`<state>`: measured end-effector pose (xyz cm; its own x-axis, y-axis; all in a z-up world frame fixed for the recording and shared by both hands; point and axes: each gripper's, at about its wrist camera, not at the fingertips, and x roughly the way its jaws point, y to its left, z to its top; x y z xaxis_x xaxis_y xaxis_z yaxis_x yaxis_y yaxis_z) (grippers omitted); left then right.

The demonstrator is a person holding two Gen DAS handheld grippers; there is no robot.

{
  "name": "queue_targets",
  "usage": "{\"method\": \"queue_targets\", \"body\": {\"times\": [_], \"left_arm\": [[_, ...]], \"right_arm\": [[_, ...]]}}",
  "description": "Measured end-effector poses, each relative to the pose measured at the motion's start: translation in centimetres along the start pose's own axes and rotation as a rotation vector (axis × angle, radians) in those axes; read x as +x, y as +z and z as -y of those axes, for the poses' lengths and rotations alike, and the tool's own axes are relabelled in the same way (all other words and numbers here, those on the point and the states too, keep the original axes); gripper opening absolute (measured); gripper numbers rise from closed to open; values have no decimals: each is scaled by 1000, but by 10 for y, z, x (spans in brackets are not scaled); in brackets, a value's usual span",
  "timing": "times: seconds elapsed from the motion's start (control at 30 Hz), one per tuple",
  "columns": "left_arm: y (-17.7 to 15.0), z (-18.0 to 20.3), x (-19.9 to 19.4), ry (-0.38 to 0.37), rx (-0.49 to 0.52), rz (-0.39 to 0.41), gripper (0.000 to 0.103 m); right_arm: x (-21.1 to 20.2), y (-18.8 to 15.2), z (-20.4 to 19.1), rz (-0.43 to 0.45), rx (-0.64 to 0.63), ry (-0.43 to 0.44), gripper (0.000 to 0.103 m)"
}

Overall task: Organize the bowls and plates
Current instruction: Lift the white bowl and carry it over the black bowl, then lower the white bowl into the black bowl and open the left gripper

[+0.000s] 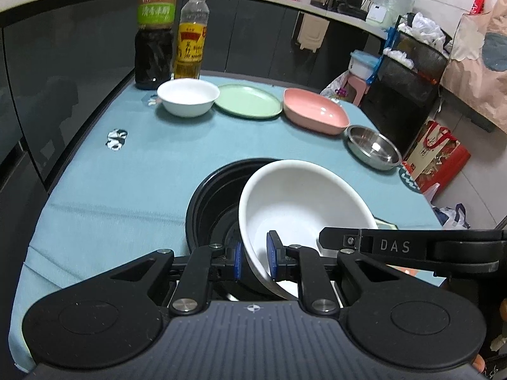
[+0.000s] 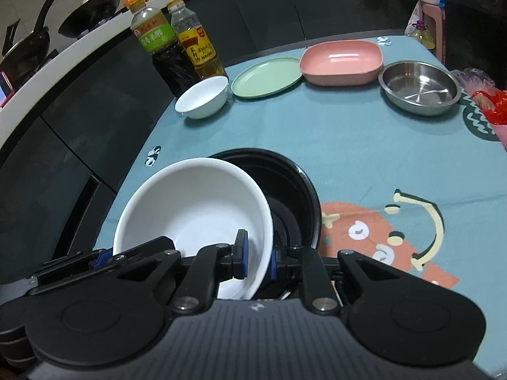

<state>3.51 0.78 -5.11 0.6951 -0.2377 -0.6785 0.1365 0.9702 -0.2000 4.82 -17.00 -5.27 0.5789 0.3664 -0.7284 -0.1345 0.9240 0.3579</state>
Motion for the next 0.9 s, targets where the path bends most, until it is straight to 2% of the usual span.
{"method": "queue_targets", "body": {"times": [0.47, 0.7, 0.9], "left_arm": [[-1, -6, 17, 6, -11, -44, 15], [0, -9, 14, 19, -24, -24, 15], [0, -9, 12, 29, -14, -9, 15]], "right_arm": [[13, -2, 6, 3, 1, -43, 2], [13, -2, 5, 30, -19, -61, 2], [12, -1, 5, 41, -29, -50, 18]]}}
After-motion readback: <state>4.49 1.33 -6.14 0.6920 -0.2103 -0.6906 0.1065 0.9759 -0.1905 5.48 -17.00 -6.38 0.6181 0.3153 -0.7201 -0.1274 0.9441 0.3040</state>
